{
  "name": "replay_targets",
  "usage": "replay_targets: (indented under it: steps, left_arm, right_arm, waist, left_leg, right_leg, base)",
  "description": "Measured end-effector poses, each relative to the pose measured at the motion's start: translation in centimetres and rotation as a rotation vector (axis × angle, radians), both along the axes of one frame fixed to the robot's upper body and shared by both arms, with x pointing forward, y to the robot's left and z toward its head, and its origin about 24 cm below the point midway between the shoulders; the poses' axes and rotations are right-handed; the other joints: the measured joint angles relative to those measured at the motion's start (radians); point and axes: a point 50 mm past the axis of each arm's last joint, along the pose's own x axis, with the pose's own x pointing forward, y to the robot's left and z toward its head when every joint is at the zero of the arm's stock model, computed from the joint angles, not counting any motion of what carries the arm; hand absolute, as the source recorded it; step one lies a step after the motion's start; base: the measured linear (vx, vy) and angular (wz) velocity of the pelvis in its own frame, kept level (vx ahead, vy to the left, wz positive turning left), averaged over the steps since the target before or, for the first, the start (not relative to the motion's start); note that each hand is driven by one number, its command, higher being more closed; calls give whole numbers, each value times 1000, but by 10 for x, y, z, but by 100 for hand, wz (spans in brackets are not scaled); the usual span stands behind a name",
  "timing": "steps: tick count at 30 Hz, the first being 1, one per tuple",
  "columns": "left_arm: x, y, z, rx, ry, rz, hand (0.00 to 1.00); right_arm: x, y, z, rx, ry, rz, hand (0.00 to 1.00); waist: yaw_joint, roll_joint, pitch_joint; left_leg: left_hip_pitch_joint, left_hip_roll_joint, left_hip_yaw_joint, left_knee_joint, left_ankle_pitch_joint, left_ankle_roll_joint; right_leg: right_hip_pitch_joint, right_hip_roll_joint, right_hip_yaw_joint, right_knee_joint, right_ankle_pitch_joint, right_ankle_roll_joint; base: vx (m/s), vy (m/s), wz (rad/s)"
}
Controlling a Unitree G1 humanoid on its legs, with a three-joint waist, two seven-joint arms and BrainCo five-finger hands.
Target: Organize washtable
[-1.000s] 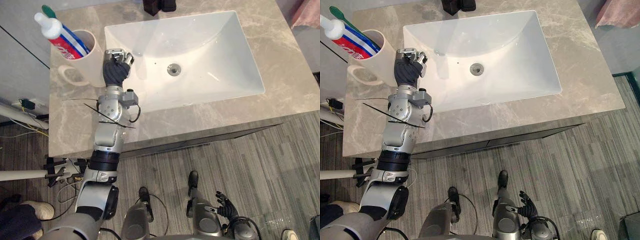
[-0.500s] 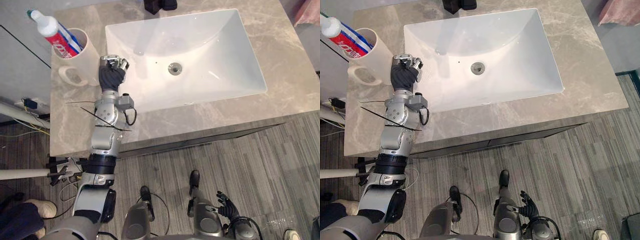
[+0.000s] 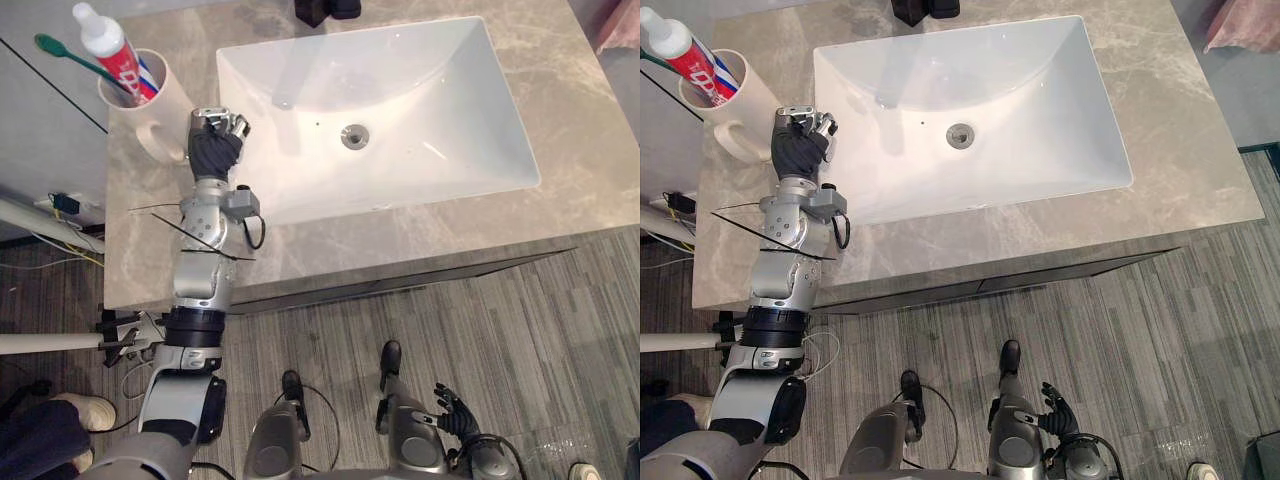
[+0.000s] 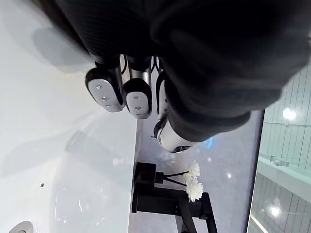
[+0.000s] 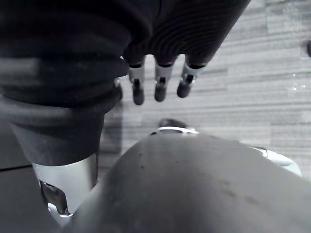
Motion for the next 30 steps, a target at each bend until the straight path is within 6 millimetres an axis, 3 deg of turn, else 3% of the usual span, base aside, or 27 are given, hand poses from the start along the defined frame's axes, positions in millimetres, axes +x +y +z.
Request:
replay_targets:
  steps: [11, 21, 30]
  left_arm:
    - [-37, 13, -35, 20, 22, -24, 100]
    - [-49, 23, -50, 35, 68, -29, 100]
    - [-49, 28, -49, 61, 79, -21, 100]
  right_arm:
    - [-4, -4, -1, -10, 12, -1, 0]
    - [-9, -7, -3, -15, 35, -3, 0]
    - [-9, -6, -4, -14, 38, -4, 0]
  waist:
    - [21, 16, -11]
    - [29, 26, -38]
    - [30, 24, -40]
  left_leg:
    - [0, 0, -9, 3, 0, 0]
    - [-8, 0, -27, 7, 0, 0]
    - [-11, 0, -32, 10, 1, 0]
  right_leg:
    - [3, -1, -4, 4, -1, -1]
    - [9, -1, -20, 2, -1, -1]
    - [10, -1, -24, 2, -1, -1]
  base:
    - [0, 0, 0]
    - [-6, -7, 4]
    - [-3, -3, 1]
